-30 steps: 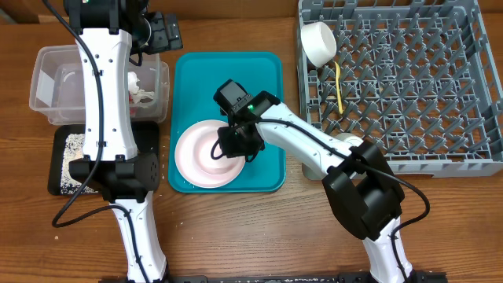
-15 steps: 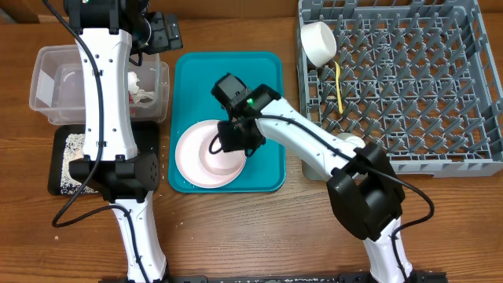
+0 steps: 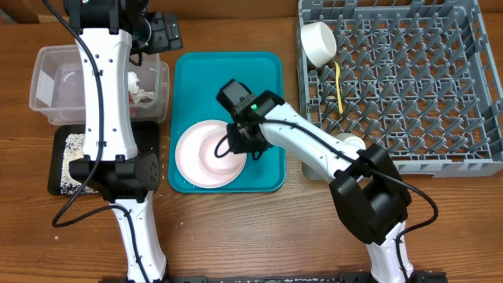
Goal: Sort waste into correct bins and load items into the dishwasher
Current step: 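Grasp the pink bowl rim with the right gripper and lift, then carry the pink bowl right and set it in the dish rack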
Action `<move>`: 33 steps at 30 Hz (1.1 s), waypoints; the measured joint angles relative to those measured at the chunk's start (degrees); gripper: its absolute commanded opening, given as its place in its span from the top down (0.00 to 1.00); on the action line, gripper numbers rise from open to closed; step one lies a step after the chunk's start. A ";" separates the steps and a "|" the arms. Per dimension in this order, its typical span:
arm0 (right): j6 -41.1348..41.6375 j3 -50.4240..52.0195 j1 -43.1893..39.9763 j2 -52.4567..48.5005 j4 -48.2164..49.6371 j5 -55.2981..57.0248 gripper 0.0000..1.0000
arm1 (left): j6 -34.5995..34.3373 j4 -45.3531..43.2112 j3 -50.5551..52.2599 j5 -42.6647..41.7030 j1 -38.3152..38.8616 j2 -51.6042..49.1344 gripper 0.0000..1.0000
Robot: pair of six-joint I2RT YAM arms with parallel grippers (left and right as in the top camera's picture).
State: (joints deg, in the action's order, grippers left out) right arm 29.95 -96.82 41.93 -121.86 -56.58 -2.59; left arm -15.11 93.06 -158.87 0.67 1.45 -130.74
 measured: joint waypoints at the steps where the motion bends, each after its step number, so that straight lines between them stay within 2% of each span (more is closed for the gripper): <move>1: 0.20 0.92 0.00 0.00 0.42 0.09 0.73 | 0.00 -0.02 0.00 0.00 0.00 0.00 0.00; 7: 1.11 2.45 0.00 0.00 1.79 0.15 0.89 | 0.02 0.00 0.00 0.00 0.00 0.00 0.00; 11: 1.33 2.45 -0.07 0.00 1.73 0.22 0.96 | 0.02 0.00 0.00 0.00 0.00 0.00 0.00; 18: 1.53 0.90 -0.87 0.11 -1.62 1.27 0.96 | 0.00 0.00 0.00 0.00 0.00 0.00 0.00; 24: 1.38 -3.89 -1.81 4.50 -6.23 7.43 0.96 | 0.00 0.00 0.00 0.00 0.00 0.00 0.00; 28: 1.29 -7.08 -4.04 12.37 -7.32 16.13 0.96 | 0.02 -0.02 0.00 0.00 0.00 0.00 0.00; 33: 1.33 -8.76 -8.70 21.16 -7.37 35.19 0.96 | 0.00 0.00 0.00 0.00 0.00 0.00 0.00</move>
State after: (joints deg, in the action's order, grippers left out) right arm 31.29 -105.58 33.23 -100.71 -63.94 32.60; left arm -15.11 93.06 -158.87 0.67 1.45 -130.74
